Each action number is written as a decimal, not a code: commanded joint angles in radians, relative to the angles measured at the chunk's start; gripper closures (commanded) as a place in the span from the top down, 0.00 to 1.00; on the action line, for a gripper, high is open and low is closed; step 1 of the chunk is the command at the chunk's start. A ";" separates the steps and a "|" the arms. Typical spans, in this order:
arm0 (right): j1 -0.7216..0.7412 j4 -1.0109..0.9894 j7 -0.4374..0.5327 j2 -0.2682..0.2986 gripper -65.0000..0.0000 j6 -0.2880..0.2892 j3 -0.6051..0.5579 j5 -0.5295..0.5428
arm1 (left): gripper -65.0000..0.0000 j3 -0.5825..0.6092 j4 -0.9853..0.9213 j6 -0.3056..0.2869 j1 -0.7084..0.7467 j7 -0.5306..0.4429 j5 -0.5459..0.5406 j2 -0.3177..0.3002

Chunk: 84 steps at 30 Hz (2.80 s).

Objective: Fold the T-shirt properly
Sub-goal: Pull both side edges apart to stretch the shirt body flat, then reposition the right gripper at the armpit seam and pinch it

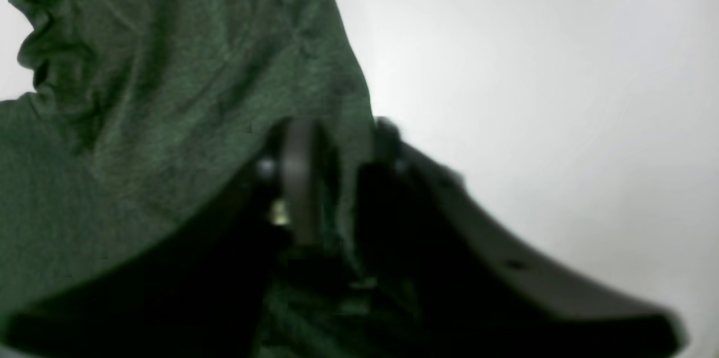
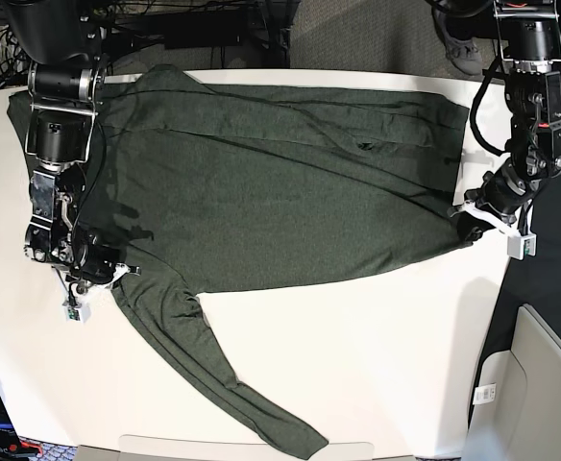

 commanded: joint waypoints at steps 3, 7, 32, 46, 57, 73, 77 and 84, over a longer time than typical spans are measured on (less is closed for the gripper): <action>0.026 0.017 -0.009 0.006 0.01 0.001 0.005 0.010 | 0.00 -0.010 0.018 -0.006 -0.016 -0.025 -0.007 -0.017; 0.021 0.056 -0.052 0.008 0.01 0.003 0.005 0.013 | 0.00 -0.010 0.018 -0.006 -0.016 -0.025 -0.007 -0.017; -0.229 0.448 -0.167 0.177 0.01 0.007 0.140 0.423 | 0.00 -0.012 0.019 -0.006 -0.014 -0.033 -0.007 -0.017; -0.367 0.548 -0.170 0.264 0.01 0.053 0.285 0.561 | 0.00 -0.058 0.151 -0.006 0.070 -0.034 -0.007 -0.017; -0.181 0.521 -0.146 0.178 0.34 0.049 0.031 0.133 | 0.00 -0.067 0.151 -0.006 0.072 -0.026 -0.007 -0.017; 0.007 0.203 -0.086 0.100 0.61 0.050 -0.021 0.047 | 0.00 -0.067 0.151 -0.006 0.070 -0.025 -0.007 0.005; 0.017 0.148 -0.080 0.083 0.61 0.050 -0.023 0.047 | 0.00 -0.067 0.151 -0.006 0.070 -0.025 -0.007 0.005; 0.015 0.094 -0.005 0.020 0.61 0.050 -0.064 -0.090 | 0.00 -0.067 0.151 -0.006 0.070 -0.025 -0.007 0.003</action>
